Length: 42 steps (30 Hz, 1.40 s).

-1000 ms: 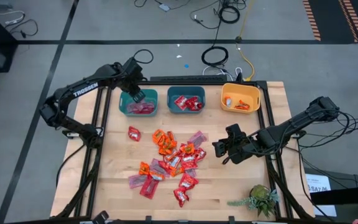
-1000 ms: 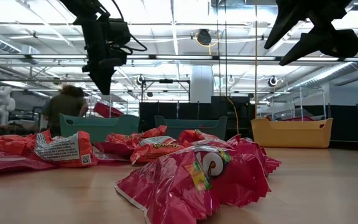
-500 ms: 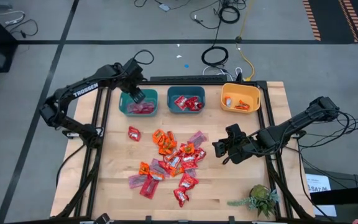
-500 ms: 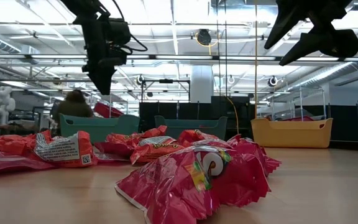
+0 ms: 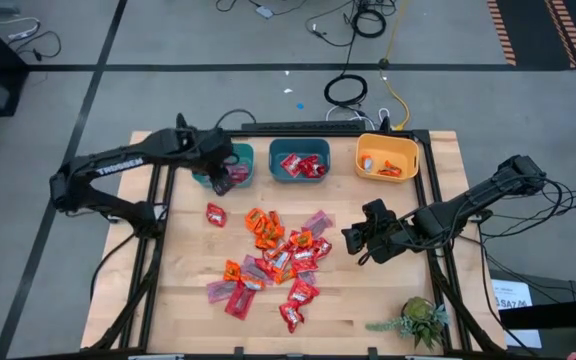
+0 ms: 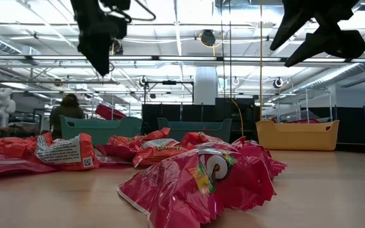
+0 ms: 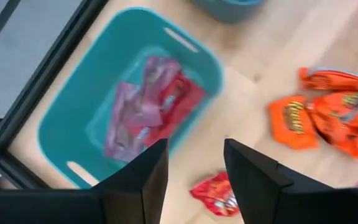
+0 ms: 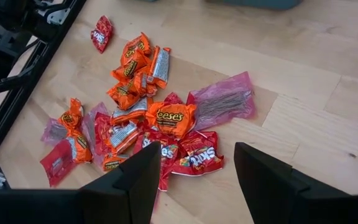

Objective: Sort candy
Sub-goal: Put the red chocolate into the green bin

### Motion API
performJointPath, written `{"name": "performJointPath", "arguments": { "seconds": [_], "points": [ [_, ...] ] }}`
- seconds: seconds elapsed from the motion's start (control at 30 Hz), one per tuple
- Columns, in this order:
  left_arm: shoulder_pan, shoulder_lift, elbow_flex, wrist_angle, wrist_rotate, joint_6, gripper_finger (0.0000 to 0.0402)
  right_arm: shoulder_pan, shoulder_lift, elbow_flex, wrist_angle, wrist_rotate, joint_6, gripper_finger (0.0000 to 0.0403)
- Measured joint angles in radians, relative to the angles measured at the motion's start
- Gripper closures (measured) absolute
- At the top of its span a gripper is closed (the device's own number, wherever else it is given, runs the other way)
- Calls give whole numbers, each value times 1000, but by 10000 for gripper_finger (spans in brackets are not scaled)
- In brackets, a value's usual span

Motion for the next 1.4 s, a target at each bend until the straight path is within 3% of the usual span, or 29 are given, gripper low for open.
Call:
{"name": "performJointPath", "arguments": {
  "seconds": [0.33, 0.57, 0.8, 1.03, 1.4],
  "points": [
    [-393, -28, 0, -46, 21, -334, 236, 2, 0, 0, 3, -6, -37, 206],
    [-687, -27, 0, -44, -67, -547, 236, 2, 0, 0, 5, -6, -87, 206],
    [-913, -1, 0, -42, -97, -742, 236, 2, 0, 0, 5, -6, -91, 206],
    [-1062, 85, 0, -28, -104, -895, 236, 2, 0, 0, 15, -6, -121, 206],
    [-1166, 272, 0, 96, -118, -905, 236, 2, 0, 0, 15, -25, -132, 206]
  ]
}}
